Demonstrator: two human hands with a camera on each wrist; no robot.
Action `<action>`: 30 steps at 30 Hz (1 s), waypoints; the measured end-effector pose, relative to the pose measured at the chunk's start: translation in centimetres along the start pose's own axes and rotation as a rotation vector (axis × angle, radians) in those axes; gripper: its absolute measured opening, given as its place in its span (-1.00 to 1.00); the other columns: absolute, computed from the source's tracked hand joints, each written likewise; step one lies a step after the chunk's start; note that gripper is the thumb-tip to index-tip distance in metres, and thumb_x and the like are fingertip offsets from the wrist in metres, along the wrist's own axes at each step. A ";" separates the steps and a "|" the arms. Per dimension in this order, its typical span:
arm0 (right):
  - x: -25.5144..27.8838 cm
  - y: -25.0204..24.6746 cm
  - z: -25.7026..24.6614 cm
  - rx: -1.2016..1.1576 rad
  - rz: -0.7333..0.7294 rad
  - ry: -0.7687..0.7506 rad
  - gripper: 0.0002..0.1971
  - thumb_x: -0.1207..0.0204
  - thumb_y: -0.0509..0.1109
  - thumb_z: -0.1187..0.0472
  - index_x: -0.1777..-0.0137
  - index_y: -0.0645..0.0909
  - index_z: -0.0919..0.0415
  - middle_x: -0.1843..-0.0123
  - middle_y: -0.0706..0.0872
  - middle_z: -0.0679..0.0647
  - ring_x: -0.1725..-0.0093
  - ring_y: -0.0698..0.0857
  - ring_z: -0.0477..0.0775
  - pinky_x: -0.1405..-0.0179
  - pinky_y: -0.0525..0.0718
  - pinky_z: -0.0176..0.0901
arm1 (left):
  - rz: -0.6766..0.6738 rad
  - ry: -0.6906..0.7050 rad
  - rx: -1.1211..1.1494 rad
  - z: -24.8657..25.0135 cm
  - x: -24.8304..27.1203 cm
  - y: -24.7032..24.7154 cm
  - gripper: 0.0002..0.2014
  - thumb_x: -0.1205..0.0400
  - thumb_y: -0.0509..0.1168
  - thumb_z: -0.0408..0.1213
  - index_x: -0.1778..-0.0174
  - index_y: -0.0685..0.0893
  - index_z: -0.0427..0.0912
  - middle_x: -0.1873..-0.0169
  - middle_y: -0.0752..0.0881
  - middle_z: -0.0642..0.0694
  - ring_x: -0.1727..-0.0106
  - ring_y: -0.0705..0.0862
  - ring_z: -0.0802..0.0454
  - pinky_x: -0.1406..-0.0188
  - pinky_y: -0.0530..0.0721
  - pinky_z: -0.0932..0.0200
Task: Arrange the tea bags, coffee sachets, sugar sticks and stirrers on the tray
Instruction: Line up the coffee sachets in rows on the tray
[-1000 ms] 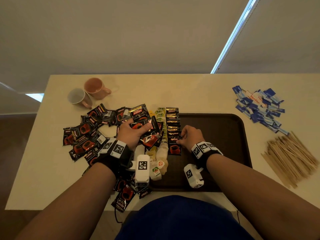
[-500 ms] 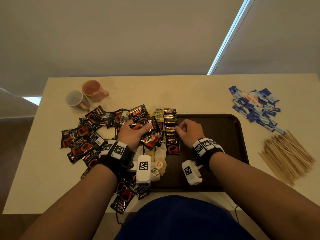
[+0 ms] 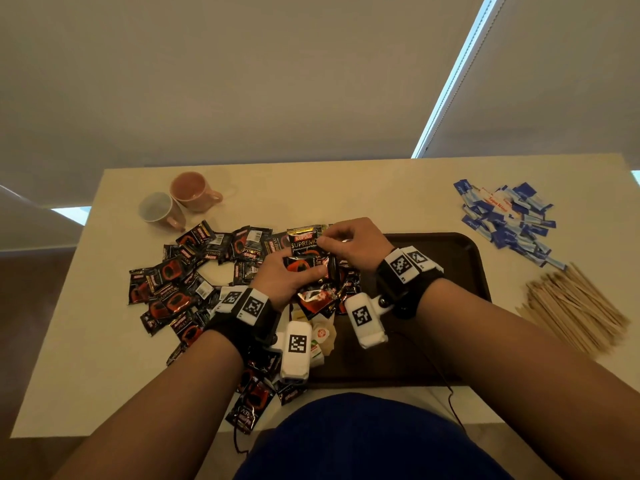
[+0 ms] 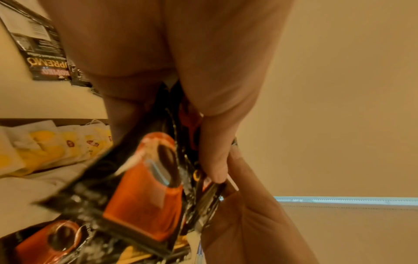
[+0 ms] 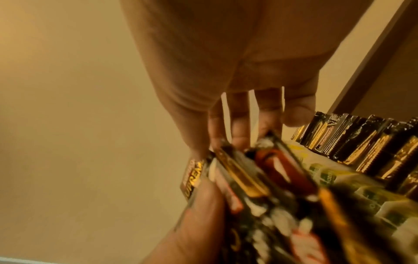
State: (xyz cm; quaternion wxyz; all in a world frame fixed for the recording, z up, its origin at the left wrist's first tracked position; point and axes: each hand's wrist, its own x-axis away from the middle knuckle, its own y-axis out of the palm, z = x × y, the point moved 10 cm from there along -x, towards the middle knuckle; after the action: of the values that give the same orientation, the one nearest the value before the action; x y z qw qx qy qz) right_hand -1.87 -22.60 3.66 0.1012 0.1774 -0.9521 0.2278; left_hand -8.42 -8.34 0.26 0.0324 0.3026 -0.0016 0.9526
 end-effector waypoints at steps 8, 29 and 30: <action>0.4 -1.2 0.6 -0.157 0.086 0.065 -0.98 -0.53 0.53 0.25 0.11 0.77 0.19 0.34 0.76 0.01 0.40 0.70 -0.11 0.38 0.64 -0.31 | 0.002 -0.040 -0.012 -0.6 0.0 -0.2 -0.56 -0.39 0.67 -0.27 -0.17 0.75 -0.16 -0.04 0.84 -0.21 -0.08 0.83 -0.22 -0.17 0.74 -0.36; 0.9 -3.3 3.8 -0.308 0.291 0.156 -0.95 -0.63 0.41 0.34 0.07 0.62 0.28 0.34 0.73 0.17 0.48 0.69 -0.05 0.49 0.68 -0.27 | 0.062 -0.094 -0.005 -1.9 -0.4 -1.6 -0.57 -0.45 0.63 -0.25 -0.22 0.73 -0.15 -0.05 0.83 -0.20 -0.01 0.85 -0.12 -0.06 0.82 -0.17; 0.8 -3.6 4.3 -0.323 0.312 0.176 -0.96 -0.63 0.40 0.34 0.06 0.61 0.29 0.33 0.73 0.17 0.47 0.69 -0.03 0.50 0.67 -0.27 | 0.074 -0.096 0.000 -1.9 -0.4 -1.9 -0.60 -0.45 0.63 -0.26 -0.19 0.72 -0.13 -0.03 0.82 -0.19 0.00 0.85 -0.12 -0.04 0.82 -0.13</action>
State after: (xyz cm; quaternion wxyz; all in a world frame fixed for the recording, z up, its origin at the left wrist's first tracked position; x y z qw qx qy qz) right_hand -1.69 -27.86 1.52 0.1743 -0.0109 -0.9795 0.1000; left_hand -9.06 -6.47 -1.58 -0.0030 0.3476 -0.0143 0.9375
